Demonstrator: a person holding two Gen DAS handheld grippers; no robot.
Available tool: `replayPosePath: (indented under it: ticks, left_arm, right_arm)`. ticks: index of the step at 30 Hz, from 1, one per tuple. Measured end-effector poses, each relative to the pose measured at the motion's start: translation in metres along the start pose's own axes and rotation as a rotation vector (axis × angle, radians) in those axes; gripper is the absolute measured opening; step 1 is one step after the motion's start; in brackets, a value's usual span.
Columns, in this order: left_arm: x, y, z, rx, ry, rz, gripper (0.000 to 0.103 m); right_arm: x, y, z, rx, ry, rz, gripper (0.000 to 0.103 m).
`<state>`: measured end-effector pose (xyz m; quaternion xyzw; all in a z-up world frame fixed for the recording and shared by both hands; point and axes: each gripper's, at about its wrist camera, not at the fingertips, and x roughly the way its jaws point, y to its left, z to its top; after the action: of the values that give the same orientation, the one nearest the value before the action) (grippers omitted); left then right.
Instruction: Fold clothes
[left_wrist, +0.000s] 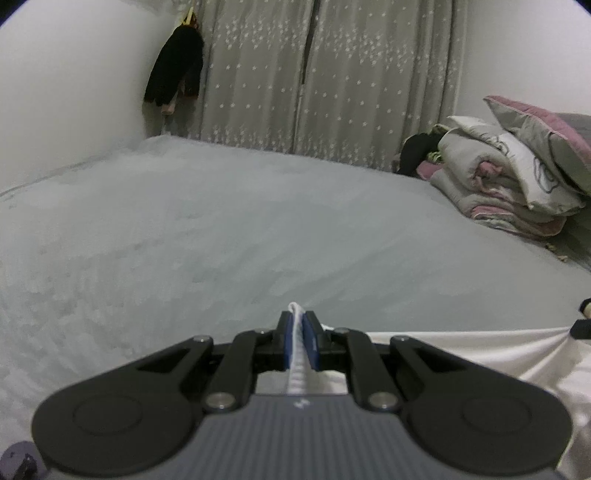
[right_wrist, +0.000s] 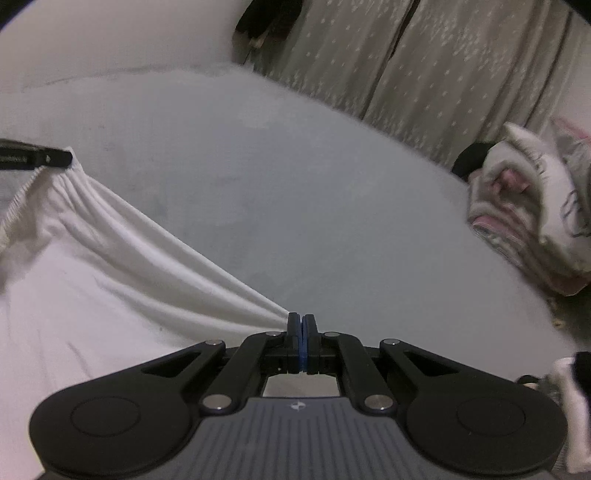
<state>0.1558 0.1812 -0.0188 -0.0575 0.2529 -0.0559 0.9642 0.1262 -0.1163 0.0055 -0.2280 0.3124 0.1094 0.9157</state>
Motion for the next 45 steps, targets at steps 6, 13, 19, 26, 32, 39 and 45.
replayPosePath:
  ticks: [6,13,19,26,32,39,45]
  left_arm:
    - [-0.035,-0.010,0.002,-0.002,-0.023,-0.032,0.009]
    - [-0.069,-0.011,-0.014,-0.050,-0.030,-0.060,0.009]
    - [-0.091,-0.004,-0.031,-0.103,-0.031,-0.069,0.009]
    - [-0.114,0.014,-0.058,-0.199,-0.058,-0.105,0.009]
    - [-0.138,0.023,-0.090,-0.163,-0.063,-0.142,0.009]
    - [-0.155,0.027,-0.114,-0.156,-0.026,-0.168,0.009]
    - [-0.151,0.044,-0.125,-0.174,0.056,-0.162,0.010]
  right_arm:
    - [-0.050,0.009,0.000,-0.001,-0.049,-0.041,0.004]
    - [-0.098,0.018,-0.021,-0.018,-0.082,-0.058,0.004]
    - [-0.123,0.034,-0.040,-0.056,-0.107,-0.051,0.004]
    - [-0.135,0.052,-0.067,-0.097,-0.100,-0.024,0.004]
    - [-0.126,0.070,-0.094,-0.125,-0.014,0.050,0.004]
    - [-0.099,0.087,-0.104,-0.142,0.149,0.120,0.004]
    - [-0.099,0.097,-0.109,-0.148,0.190,0.173,0.004]
